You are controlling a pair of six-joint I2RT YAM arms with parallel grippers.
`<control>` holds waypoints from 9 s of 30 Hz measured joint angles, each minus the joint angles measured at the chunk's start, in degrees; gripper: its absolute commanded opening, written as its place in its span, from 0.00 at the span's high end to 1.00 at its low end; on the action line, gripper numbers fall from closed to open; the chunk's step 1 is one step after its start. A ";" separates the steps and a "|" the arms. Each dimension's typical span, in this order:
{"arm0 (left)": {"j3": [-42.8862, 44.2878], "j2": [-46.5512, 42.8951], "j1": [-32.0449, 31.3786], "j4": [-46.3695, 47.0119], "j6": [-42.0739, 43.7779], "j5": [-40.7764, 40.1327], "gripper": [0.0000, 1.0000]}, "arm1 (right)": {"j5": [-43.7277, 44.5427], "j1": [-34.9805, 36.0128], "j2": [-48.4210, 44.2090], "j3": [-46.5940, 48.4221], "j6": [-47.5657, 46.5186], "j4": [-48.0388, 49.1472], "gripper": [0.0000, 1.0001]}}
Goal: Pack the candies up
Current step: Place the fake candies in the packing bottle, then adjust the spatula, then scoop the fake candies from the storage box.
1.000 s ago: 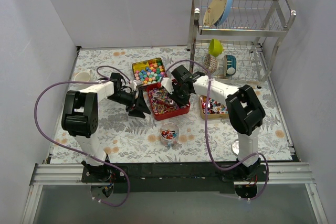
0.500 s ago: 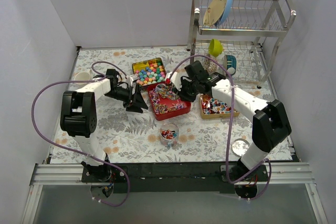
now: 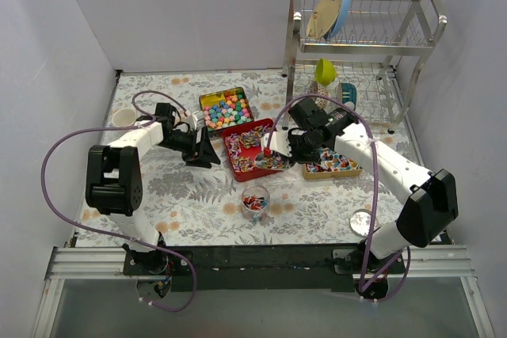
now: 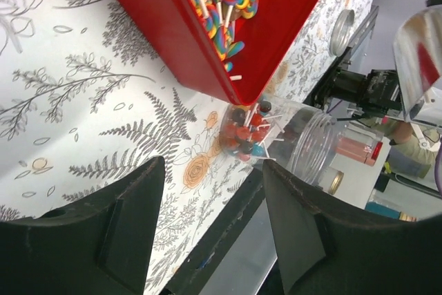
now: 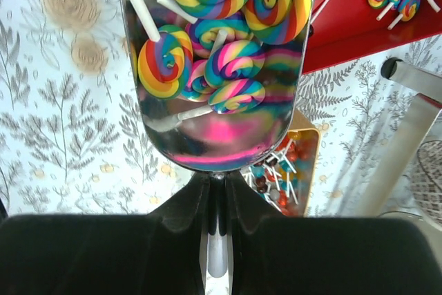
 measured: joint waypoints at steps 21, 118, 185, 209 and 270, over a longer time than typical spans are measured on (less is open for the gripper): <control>-3.23 -4.59 3.93 5.25 -4.57 -11.41 0.39 | 26.53 20.85 4.61 8.85 -5.55 -16.61 0.99; -30.91 -17.14 -2.64 32.92 -30.53 -9.94 1.00 | 26.32 8.46 30.91 36.92 -11.02 -15.10 0.99; -23.04 2.58 -9.88 41.40 -32.72 -3.67 1.00 | 14.82 9.25 41.00 35.56 -0.07 -14.88 0.99; -23.04 1.84 -9.75 39.23 -29.05 -3.50 1.00 | 1.46 7.02 42.05 35.30 16.98 -11.61 0.99; -20.48 -1.92 -9.70 29.88 -19.23 -0.74 1.00 | 3.78 8.90 25.07 4.07 11.56 23.19 0.99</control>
